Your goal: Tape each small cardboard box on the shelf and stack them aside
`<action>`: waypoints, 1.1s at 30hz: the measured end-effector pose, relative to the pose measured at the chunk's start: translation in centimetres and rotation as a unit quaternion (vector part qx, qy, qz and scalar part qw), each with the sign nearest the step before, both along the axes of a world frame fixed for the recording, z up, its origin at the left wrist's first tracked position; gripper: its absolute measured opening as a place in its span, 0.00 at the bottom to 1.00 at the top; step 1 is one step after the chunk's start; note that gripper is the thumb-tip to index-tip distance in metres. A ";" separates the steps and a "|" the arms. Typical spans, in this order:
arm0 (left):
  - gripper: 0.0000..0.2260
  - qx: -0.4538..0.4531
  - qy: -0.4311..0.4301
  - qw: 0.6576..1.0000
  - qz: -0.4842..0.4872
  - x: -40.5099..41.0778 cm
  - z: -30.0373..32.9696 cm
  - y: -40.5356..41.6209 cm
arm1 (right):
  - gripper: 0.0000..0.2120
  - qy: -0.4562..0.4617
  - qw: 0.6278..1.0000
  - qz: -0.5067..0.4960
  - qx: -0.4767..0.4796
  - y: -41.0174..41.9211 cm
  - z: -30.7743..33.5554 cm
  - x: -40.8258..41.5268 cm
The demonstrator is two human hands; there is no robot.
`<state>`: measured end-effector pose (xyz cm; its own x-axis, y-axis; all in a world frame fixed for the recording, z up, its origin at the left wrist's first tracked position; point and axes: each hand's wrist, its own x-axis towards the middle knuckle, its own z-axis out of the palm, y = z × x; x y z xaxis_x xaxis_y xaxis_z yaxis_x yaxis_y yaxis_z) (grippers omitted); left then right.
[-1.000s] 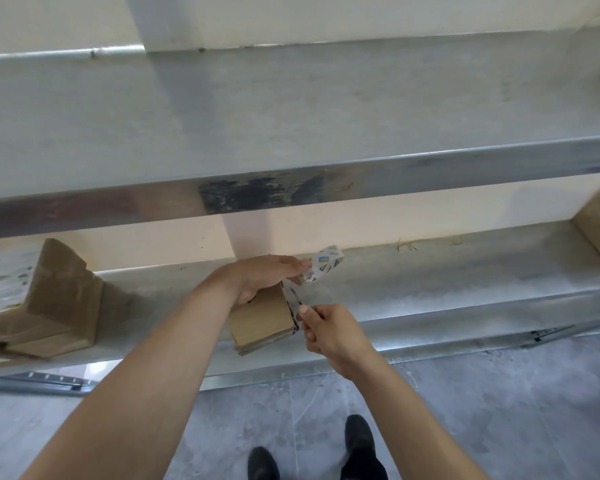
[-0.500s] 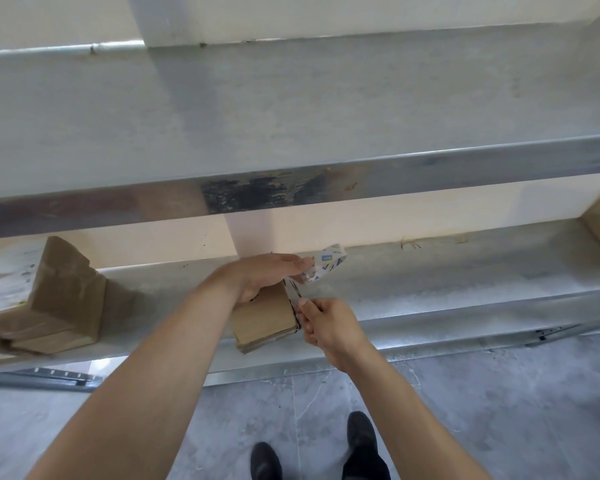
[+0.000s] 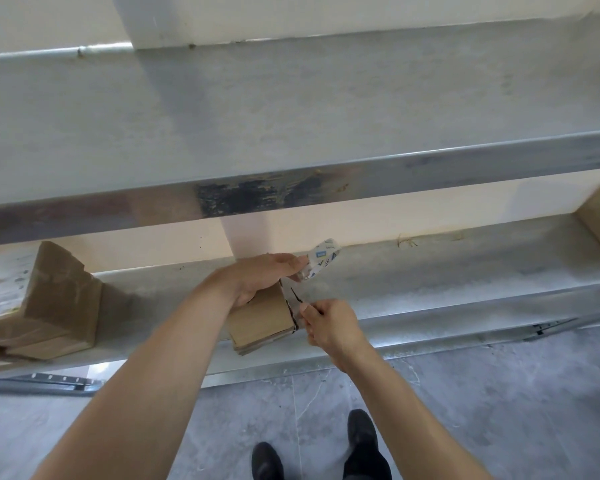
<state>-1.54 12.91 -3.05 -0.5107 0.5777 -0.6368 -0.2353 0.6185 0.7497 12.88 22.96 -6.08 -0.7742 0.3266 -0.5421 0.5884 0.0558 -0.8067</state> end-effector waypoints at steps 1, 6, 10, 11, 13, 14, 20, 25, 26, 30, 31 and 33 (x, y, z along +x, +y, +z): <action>0.21 0.004 -0.001 1.000 0.004 -0.1 -0.2 0.0 | 0.19 -0.021 0.996 0.039 0.079 0.7 -0.3 0.3; 0.21 -0.002 0.009 1.000 -0.010 -0.1 -0.2 -0.1 | 0.10 -0.118 0.919 0.121 0.357 7.7 0.1 1.1; 0.17 0.002 0.017 1.000 -0.002 -0.1 -0.4 -0.1 | 0.09 -0.170 0.846 0.200 0.465 11.7 -1.1 0.2; 0.16 0.000 0.021 1.000 -0.003 -0.1 -0.4 -0.1 | 0.09 -0.169 0.843 0.203 0.469 12.1 -1.4 0.0; 0.16 -0.005 0.031 0.999 -0.012 0.1 -0.1 -0.1 | 0.10 -0.162 0.835 0.205 0.484 12.7 -1.7 -0.1; 0.17 -0.007 0.036 0.999 -0.014 0.2 0.1 0.0 | 0.16 -0.152 0.830 0.204 0.497 12.9 -1.7 -0.1; 0.19 -0.021 0.058 0.998 -0.033 1.1 1.6 0.2 | 0.40 0.171 0.906 0.298 0.247 11.7 4.2 -3.3; 0.07 -0.042 0.152 0.986 -0.058 2.1 2.9 -0.4 | 0.14 0.213 0.870 0.360 0.261 10.6 6.9 -5.2; 0.06 -0.037 0.182 0.981 -0.058 2.4 2.9 -0.7 | 0.13 0.211 0.869 0.362 0.262 10.5 7.2 -5.0; 0.08 0.033 0.217 0.976 0.008 3.6 2.6 -1.2 | 0.10 0.247 0.870 0.346 0.251 10.7 7.7 -3.6; 0.08 0.054 0.214 0.975 0.036 3.9 2.5 -1.3 | 0.10 0.251 0.871 0.342 0.249 10.8 7.8 -3.2; 0.10 0.088 0.195 0.972 0.092 4.5 2.4 -1.3 | 0.08 0.272 0.870 0.326 0.250 11.0 7.7 -2.4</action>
<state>3.01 11.58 -0.62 -0.7989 0.5357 -0.2734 -0.0069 0.4465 0.8948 10.49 33.97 1.58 -0.9810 -0.1883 0.0461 -0.1610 0.6589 -0.7348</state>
